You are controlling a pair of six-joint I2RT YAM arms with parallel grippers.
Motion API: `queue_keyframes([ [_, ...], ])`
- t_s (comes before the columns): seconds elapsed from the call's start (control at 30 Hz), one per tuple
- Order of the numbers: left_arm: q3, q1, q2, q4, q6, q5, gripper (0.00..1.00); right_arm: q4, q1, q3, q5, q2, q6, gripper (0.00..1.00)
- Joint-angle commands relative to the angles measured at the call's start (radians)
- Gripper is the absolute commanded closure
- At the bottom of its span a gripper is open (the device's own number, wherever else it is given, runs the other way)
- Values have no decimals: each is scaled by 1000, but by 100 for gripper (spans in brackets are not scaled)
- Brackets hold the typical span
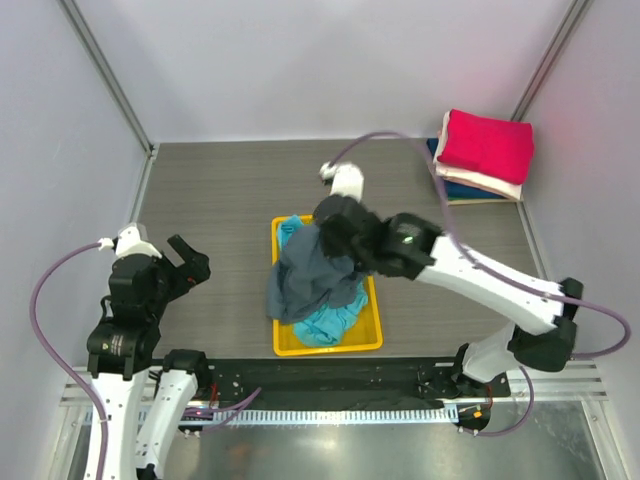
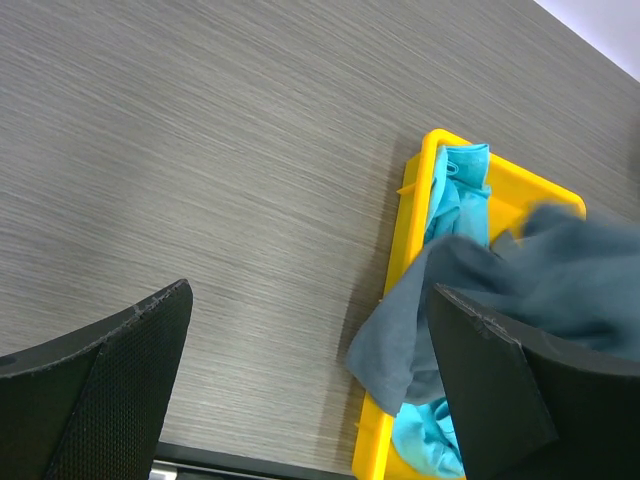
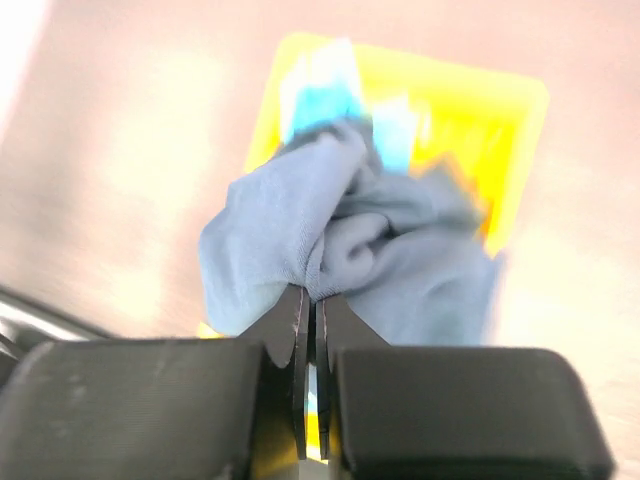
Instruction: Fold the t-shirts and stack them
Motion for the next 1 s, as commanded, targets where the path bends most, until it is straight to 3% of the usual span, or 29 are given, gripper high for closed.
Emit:
queue_keyframes([
  [0.0,-4,7,-16,48,-1,-4,0,-213,3,389,307,-180,-87,99],
  [0.1,-13,7,-10,65,7,27,0,-258,3,455,447,-287,-101,99],
  [0.23,-18,7,61,91,30,149,2,-297,3,306,553,-450,-24,99],
  [0.33,-7,4,179,92,30,246,8,-518,3,193,677,-531,224,99],
  [0.43,-13,-28,268,106,7,283,12,-575,3,121,696,-595,317,99],
  [0.7,-70,-381,527,241,-138,127,16,-434,1,-186,535,-671,358,99],
  [0.83,-61,-426,693,283,-148,111,37,-404,3,-252,493,-674,369,99],
  [0.97,-21,-437,828,280,-126,116,51,-374,5,-297,472,-695,369,99],
])
